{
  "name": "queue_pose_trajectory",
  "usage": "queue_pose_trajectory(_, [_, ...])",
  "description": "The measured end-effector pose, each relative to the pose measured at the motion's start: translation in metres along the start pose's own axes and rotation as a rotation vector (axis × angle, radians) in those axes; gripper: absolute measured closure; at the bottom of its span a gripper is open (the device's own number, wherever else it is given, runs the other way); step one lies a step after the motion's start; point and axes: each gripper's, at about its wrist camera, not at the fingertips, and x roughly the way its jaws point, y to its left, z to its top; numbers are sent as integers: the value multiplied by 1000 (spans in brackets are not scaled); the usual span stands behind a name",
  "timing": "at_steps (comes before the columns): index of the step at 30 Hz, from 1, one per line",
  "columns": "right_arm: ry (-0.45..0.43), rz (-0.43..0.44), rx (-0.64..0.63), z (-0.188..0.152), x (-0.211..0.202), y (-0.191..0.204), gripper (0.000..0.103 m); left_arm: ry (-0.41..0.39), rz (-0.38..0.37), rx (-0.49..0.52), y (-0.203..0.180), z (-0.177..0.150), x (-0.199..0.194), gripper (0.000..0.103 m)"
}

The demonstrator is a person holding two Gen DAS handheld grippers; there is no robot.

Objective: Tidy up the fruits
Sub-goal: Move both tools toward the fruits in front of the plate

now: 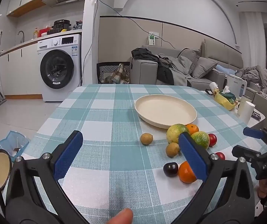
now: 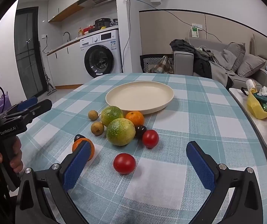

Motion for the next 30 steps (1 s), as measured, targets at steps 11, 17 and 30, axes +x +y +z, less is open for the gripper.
queue_pose_trajectory(11, [-2,6,5,1,0,1,0,7,-13,-1,1,1,-2,1])
queue_pose_trajectory(17, [3,2,8,1,-2,2,0,5,-21,7,2,2,0,1])
queue_pose_trajectory(30, [19,4,7,1,1,2,0,47,-26,18,-2,3,6,1])
